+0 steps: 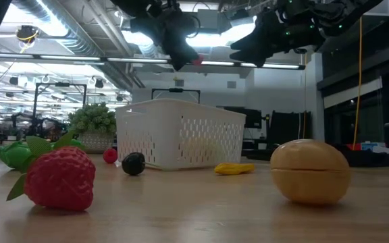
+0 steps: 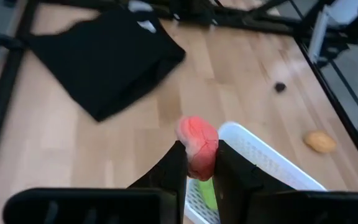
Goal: Pick and placing Produce into tupperware
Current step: Put the peach into the white bin
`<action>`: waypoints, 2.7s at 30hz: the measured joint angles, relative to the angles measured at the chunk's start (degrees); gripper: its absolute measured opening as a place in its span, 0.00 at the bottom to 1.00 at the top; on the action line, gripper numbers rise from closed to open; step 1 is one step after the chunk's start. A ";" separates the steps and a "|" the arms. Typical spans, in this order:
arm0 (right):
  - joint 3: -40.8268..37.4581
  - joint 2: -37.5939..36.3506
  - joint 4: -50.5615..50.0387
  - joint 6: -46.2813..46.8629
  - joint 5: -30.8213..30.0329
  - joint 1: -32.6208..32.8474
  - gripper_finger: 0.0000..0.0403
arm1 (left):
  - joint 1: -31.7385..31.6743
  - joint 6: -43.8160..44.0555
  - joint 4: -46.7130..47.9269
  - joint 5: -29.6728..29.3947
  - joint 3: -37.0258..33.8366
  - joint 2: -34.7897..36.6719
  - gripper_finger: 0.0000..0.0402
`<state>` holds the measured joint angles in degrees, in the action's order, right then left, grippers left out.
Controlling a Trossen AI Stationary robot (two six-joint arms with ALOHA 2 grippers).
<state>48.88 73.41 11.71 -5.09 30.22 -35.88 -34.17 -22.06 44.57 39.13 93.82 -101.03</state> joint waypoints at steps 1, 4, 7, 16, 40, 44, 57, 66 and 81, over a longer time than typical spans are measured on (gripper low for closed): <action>0.00 0.00 0.09 -0.10 0.00 0.00 0.64 | 0.41 -0.51 1.03 0.02 0.00 0.00 0.13; 0.00 -0.02 0.12 -0.12 0.00 0.00 0.64 | 2.02 -0.47 1.53 -0.99 0.00 0.00 0.11; 0.00 -0.02 0.14 -0.11 0.00 0.00 0.64 | 3.77 2.78 -0.15 -3.84 0.00 -0.03 0.10; 0.00 -0.02 0.32 -0.07 0.00 0.95 0.64 | 9.25 7.61 -5.00 -17.78 0.00 -0.07 0.15; -0.02 -0.02 -0.82 -1.81 -0.09 3.34 0.64 | 14.19 18.56 -29.17 -22.09 -25.49 15.12 0.12; -0.02 -0.02 -0.77 -2.81 -0.12 3.32 0.64 | 14.32 20.38 -35.77 -22.13 -32.31 20.68 0.11; -0.02 -0.02 -0.77 -2.44 -0.15 3.30 0.64 | 22.75 19.50 -36.14 -25.37 -37.07 18.10 0.10; -0.02 -0.02 -0.88 -1.08 -0.15 3.50 0.64 | 25.42 20.47 -36.12 -26.61 -37.05 15.69 0.10; -0.02 -0.02 -0.95 -1.10 -0.15 3.50 0.64 | 27.06 17.27 -30.19 -30.78 -33.34 8.62 0.08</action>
<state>48.86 73.38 10.76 -6.20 30.06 -32.38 -7.12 -4.79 14.38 8.35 60.48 -92.41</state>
